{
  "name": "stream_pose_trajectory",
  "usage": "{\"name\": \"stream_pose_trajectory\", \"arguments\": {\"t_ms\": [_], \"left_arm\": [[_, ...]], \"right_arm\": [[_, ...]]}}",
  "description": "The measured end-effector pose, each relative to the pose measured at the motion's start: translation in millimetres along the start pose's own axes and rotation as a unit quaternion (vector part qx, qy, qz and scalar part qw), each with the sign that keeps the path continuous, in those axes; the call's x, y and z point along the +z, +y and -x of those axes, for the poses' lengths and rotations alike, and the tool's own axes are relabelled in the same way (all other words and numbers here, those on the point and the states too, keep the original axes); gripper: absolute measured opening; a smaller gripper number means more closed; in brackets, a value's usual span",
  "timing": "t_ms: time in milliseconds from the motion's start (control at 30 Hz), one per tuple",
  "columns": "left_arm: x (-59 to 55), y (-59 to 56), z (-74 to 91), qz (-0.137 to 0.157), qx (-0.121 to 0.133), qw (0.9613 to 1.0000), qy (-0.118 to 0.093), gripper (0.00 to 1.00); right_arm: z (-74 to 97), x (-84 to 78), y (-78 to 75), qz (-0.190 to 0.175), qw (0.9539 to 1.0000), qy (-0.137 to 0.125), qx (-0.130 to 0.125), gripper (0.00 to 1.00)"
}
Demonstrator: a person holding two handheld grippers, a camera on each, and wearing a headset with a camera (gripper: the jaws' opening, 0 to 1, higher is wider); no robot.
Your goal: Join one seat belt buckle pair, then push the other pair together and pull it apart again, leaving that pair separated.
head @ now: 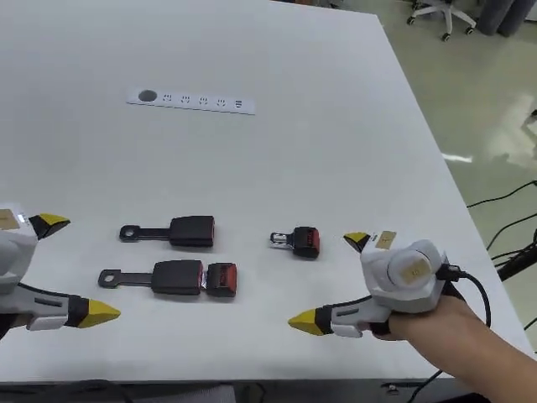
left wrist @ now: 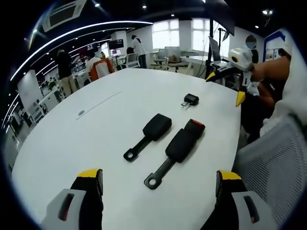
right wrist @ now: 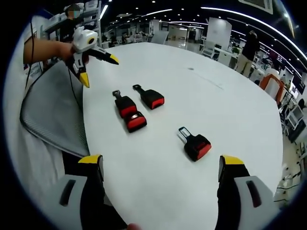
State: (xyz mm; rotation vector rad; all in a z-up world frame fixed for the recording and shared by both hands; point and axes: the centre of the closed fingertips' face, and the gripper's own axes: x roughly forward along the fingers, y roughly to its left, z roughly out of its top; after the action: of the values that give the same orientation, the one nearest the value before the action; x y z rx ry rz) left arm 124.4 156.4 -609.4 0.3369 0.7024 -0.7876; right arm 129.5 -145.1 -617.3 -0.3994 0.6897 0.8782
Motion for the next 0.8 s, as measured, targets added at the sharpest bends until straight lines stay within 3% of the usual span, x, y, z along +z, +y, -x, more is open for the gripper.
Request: {"name": "stream_pose_trajectory", "arguments": {"t_ms": [133, 300, 433, 533, 767, 800], "left_arm": [[-8.3, 5.5, 5.6, -0.01, 0.015, 0.9998, 0.0, 1.0], [-15.1, 6.0, 8.1, 0.003, 0.014, 0.9999, -0.002, 1.0], [-7.2, -2.0, 12.1, 0.006, 0.014, 0.9999, -0.002, 1.0], [-13.4, -2.2, 10.3, 0.014, 0.01, 0.9998, -0.006, 1.0], [-9.7, -1.8, 11.1, 0.021, 0.01, 0.9996, -0.014, 1.0], [-13.9, -1.2, 9.9, 0.024, 0.008, 0.9996, -0.015, 1.0]], "right_arm": [[1.0, -0.9, 3.0, -0.007, 1.0, -0.005, -0.005, 1.0], [4.0, -2.0, 3.1, -0.022, 0.9996, -0.011, -0.014, 1.0], [5.6, -2.9, 1.8, -0.038, 0.999, -0.014, -0.021, 1.0], [7.3, 0.0, 2.6, -0.038, 0.9988, -0.021, -0.023, 1.0], [9.5, 3.2, 2.3, -0.038, 0.9988, -0.02, -0.022, 1.0], [9.4, 4.3, 2.3, -0.037, 0.9988, -0.021, -0.022, 1.0]]}}
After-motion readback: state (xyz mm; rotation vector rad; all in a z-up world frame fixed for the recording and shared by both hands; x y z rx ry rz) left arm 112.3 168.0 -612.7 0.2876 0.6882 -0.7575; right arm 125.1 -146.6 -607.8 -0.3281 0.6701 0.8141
